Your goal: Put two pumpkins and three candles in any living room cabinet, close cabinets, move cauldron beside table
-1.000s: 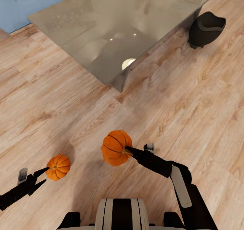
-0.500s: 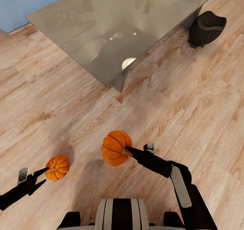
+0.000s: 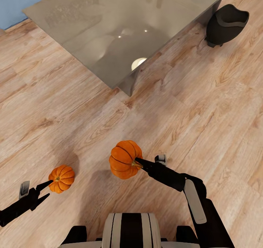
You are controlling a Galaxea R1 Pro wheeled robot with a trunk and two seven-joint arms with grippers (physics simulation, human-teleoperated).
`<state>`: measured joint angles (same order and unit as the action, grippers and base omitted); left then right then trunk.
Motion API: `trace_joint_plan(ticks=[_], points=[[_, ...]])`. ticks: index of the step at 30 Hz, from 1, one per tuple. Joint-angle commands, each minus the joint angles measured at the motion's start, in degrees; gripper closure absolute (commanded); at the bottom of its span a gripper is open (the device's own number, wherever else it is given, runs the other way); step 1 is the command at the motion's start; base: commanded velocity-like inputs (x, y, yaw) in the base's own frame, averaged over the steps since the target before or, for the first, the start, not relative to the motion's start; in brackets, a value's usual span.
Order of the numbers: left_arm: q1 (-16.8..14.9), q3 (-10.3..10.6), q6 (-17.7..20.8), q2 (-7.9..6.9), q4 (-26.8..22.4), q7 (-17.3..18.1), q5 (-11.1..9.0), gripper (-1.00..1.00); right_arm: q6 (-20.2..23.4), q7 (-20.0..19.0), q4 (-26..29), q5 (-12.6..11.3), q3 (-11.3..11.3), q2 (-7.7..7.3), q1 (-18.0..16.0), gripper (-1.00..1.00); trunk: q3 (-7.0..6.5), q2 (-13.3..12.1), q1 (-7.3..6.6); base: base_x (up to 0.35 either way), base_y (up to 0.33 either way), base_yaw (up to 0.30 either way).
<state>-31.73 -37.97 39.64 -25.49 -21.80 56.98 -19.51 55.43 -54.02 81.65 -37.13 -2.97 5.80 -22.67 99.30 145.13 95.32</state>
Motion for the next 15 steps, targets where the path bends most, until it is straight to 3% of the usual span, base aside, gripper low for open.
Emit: trace_joint_plan(ticks=[1, 15], points=[[0.0, 0.0, 0.0, 0.0, 0.0, 0.0, 0.0, -1.0, 0.0, 0.1, 0.0, 0.0, 0.0, 0.0, 0.0, 1.0, 0.0, 0.0, 0.0, 0.0, 0.0, 0.0], [0.0, 0.0, 0.0, 0.0, 0.0, 0.4, 0.0, -1.0, 0.0, 0.1, 0.0, 0.0, 0.1, 0.0, 0.0, 1.0, 0.44, 0.0, 0.05, 0.0, 0.0, 0.0]])
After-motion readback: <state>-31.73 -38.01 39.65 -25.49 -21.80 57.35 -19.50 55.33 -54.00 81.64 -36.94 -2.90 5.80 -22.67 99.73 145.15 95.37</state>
